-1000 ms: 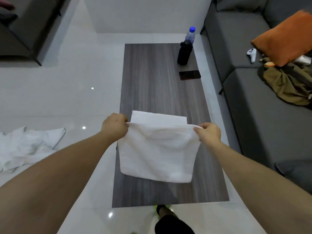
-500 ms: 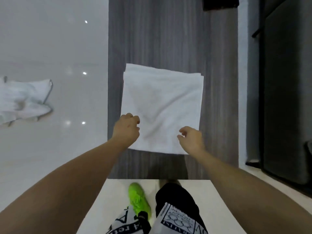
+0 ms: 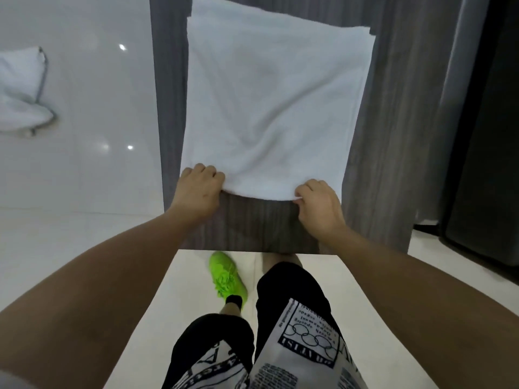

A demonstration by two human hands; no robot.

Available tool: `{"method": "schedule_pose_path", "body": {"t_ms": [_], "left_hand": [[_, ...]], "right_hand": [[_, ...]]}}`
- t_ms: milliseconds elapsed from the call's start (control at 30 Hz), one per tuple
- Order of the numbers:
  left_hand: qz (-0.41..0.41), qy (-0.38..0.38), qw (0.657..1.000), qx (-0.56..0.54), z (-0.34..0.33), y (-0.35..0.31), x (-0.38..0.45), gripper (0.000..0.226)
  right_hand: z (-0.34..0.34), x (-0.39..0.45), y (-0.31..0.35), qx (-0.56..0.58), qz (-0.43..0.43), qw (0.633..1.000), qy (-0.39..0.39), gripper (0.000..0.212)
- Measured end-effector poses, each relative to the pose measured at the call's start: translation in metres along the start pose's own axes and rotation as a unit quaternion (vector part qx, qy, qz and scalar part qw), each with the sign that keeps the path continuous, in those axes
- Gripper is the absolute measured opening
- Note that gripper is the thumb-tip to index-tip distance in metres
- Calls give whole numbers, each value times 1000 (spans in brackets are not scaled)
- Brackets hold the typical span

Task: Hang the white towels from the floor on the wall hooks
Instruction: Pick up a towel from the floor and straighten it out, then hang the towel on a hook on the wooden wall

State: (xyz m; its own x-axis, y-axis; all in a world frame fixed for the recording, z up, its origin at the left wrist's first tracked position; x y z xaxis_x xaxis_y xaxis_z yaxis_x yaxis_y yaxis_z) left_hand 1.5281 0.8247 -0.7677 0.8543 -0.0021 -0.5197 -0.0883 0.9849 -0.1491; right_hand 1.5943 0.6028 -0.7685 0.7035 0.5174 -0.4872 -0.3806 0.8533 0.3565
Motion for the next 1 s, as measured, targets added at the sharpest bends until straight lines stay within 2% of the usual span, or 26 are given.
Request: {"method": "schedule_pose_path", "body": {"t_ms": [133, 300, 467, 567, 633, 700, 800, 867, 1000], "left_hand": [[37, -18, 999, -12, 40, 5, -2, 13], [67, -111, 982, -134, 120, 12, -14, 21], [65, -196, 959, -193, 221, 13, -38, 30], [69, -238, 947, -203, 283, 17, -62, 18], [59, -274, 940, -196, 325, 20, -90, 12], [46, -314, 931, -179, 367, 26, -127, 24], [26, -328, 934, -139, 418, 36, -187, 35], [40, -347, 929, -123, 447, 53, -236, 28], [100, -430, 890, -115, 490, 97, -346, 22]], "right_hand": [[29, 6, 5, 4, -32, 999, -6, 12], [104, 4, 22, 23, -60, 994, -89, 29], [202, -12, 59, 23, -38, 983, -177, 15], [262, -27, 87, 18, -18, 974, -224, 13], [303, -41, 108, 24, -6, 971, -239, 13], [346, -58, 134, 18, 8, 966, -257, 10], [405, -90, 187, -5, 38, 955, -295, 11], [437, -117, 234, -12, 69, 944, -323, 8], [471, -173, 332, -43, 167, 919, -354, 8]]}}
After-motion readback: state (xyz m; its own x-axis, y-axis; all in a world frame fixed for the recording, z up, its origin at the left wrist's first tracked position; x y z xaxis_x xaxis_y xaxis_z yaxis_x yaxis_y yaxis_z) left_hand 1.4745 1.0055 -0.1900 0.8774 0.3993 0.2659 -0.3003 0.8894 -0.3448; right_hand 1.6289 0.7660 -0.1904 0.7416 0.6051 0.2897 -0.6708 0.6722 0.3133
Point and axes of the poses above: each hand's wrist, its own x-axis towards the middle knuckle, its own z-axis out of the back of the hand, y = z × x, the point moved 8 cm from there along x, towards the middle knuckle, and after that the axes turned 1 degree about -x, right-handed, at the moved point
